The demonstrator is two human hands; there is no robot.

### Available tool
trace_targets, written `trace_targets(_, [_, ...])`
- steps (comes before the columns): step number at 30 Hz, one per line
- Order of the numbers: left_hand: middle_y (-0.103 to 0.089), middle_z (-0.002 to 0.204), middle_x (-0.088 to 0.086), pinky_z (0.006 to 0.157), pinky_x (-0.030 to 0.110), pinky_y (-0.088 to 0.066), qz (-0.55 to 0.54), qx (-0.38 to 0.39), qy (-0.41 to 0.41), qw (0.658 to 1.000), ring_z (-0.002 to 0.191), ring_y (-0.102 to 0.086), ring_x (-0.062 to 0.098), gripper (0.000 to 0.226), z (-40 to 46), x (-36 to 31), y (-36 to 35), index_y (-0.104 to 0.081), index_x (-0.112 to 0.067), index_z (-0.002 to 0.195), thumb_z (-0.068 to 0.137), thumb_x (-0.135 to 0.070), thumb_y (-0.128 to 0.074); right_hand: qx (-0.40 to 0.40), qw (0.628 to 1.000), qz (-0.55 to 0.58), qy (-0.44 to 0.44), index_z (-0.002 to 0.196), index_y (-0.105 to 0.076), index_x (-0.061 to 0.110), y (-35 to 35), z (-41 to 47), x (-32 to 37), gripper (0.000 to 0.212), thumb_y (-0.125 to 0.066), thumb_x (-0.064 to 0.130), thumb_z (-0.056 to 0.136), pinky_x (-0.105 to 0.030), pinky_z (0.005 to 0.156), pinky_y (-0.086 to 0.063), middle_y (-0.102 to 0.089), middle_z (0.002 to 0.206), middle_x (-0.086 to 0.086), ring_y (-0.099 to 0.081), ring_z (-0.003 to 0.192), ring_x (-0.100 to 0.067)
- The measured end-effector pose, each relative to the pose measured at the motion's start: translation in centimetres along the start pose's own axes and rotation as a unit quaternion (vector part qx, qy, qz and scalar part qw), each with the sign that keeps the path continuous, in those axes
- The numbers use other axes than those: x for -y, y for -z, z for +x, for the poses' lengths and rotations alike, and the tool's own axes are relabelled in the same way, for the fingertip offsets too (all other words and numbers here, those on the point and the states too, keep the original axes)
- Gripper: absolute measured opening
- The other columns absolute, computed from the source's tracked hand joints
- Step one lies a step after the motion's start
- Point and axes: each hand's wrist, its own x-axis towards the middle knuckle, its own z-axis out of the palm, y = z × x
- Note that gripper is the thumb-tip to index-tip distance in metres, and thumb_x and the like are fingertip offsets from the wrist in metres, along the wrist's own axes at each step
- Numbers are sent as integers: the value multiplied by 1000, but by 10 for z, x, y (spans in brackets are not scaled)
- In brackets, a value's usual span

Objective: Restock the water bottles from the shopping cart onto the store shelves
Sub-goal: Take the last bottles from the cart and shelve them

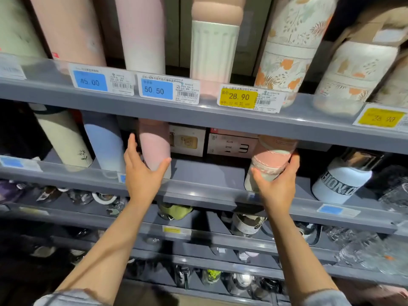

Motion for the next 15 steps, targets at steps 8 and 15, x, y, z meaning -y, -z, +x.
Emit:
trace_targets(8, [-38, 144, 1, 89, 54, -46, 52, 4, -16, 999, 124, -48, 26, 104, 0, 6, -2, -11, -37, 146, 70, -34, -81, -30, 999, -17, 3, 145, -19, 23, 22, 10, -16, 99, -70, 47, 63, -43, 94, -43, -46, 138, -6, -49, 119, -29])
trace_targets(15, [-44, 138, 5, 86, 46, -46, 62, 25, -40, 997, 115, -53, 28, 103, -12, -9, -18, -17, -30, 147, 67, -33, -82, -34, 999, -27, 3, 139, -25, 24, 20, 8, -17, 96, -65, 59, 59, -50, 87, -48, -51, 130, -4, -52, 113, -29])
